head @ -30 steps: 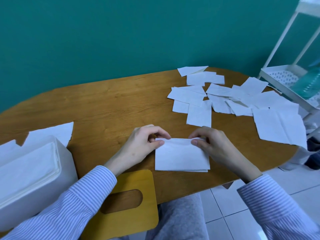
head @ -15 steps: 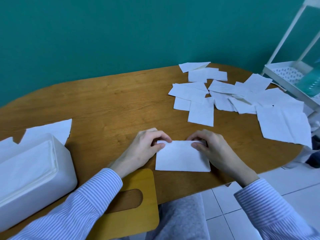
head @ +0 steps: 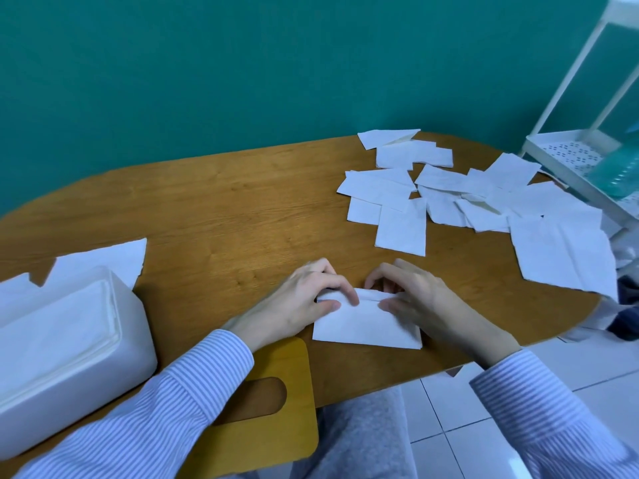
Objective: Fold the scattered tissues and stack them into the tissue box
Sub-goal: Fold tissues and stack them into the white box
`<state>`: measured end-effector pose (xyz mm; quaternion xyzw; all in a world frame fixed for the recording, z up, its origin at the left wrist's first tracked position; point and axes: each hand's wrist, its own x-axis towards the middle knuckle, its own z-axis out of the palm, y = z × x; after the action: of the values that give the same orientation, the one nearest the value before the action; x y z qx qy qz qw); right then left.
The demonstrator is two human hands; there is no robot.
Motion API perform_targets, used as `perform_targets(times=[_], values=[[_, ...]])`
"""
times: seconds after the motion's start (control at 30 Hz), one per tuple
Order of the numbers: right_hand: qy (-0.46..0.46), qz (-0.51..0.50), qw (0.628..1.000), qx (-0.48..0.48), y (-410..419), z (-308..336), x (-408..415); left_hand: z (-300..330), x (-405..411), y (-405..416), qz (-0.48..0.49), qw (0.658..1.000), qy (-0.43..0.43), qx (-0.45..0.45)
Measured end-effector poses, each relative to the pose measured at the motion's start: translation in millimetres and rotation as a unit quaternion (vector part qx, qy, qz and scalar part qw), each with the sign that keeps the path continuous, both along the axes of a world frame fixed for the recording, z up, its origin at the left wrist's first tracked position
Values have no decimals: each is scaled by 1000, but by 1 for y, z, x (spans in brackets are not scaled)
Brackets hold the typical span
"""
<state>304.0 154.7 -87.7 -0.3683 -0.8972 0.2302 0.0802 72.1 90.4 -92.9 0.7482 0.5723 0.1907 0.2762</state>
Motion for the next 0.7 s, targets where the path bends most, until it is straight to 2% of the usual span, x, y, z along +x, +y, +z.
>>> perform_targets(times=[0.1, 0.37, 0.53, 0.7], values=[[56, 6, 997, -49, 2, 11, 3, 8, -2, -4, 4, 1000, -28, -5], [138, 29, 988, -63, -9, 66, -24, 56, -40, -39, 74, 995, -64, 35], [191, 81, 977, -47, -27, 100, -86, 100, -90, -94, 145, 983, -61, 95], [228, 153, 961, -40, -57, 116, -171, 122, -154, -163, 260, 954, -71, 129]])
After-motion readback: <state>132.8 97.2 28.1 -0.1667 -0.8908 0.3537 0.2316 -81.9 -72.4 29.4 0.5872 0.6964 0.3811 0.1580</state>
